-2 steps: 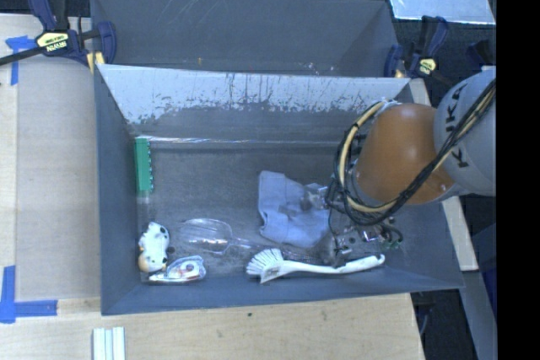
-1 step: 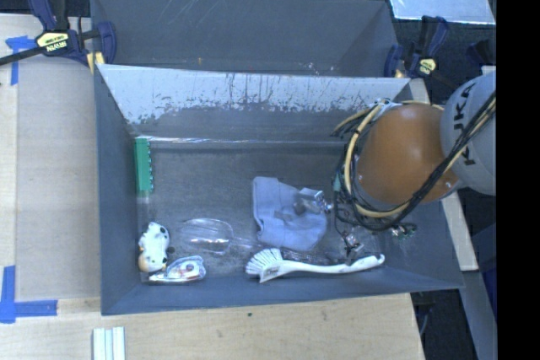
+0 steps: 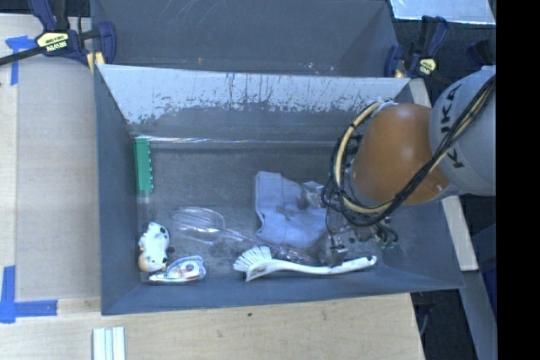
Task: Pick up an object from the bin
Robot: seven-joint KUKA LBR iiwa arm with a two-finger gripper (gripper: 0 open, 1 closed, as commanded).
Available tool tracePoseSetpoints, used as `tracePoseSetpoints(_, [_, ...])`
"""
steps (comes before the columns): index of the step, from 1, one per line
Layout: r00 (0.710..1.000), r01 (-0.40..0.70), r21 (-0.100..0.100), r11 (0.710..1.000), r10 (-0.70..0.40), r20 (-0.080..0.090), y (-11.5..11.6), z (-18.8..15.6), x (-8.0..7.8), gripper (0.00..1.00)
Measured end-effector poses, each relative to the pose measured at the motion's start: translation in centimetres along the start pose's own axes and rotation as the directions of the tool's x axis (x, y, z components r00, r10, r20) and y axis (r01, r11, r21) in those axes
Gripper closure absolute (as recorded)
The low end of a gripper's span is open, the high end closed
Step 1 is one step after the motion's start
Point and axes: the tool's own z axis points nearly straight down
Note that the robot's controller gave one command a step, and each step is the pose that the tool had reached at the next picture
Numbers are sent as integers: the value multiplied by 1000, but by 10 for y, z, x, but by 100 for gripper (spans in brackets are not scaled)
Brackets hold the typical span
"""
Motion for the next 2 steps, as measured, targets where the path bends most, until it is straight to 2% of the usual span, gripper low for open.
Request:
tracePoseSetpoints(1, [1000,7,2,1000,-7,7,6,-1,-5,0])
tracePoseSetpoints(2, [1000,1,1,1000,-1,3,14,-3,-3,0])
